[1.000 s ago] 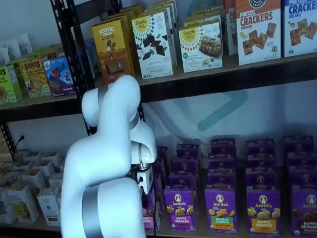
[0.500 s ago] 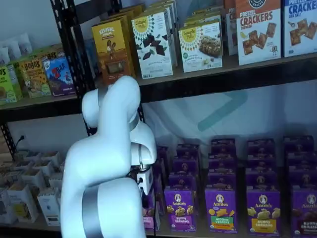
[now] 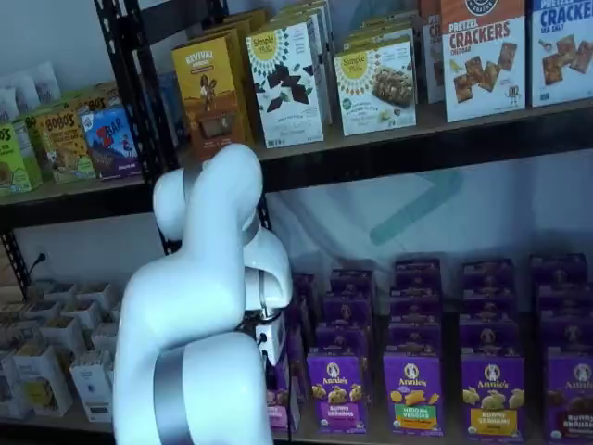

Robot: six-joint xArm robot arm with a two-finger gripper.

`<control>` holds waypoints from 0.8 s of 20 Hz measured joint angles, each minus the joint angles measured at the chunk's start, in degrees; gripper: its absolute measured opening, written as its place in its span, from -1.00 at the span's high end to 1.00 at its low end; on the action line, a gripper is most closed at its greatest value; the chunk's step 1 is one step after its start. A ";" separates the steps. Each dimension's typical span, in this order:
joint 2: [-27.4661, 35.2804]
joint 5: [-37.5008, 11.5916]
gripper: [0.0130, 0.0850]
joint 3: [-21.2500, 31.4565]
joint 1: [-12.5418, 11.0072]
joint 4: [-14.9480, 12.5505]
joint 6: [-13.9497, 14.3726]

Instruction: Pick up the purple box with a pink patch in the middle, on the bottom shelf, the first box from the left

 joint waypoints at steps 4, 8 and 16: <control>0.00 -0.05 0.11 0.06 0.05 -0.10 0.12; -0.36 -1.18 0.11 0.86 -0.01 -0.45 0.33; -1.61 -1.18 0.33 2.27 -0.35 -0.09 -0.33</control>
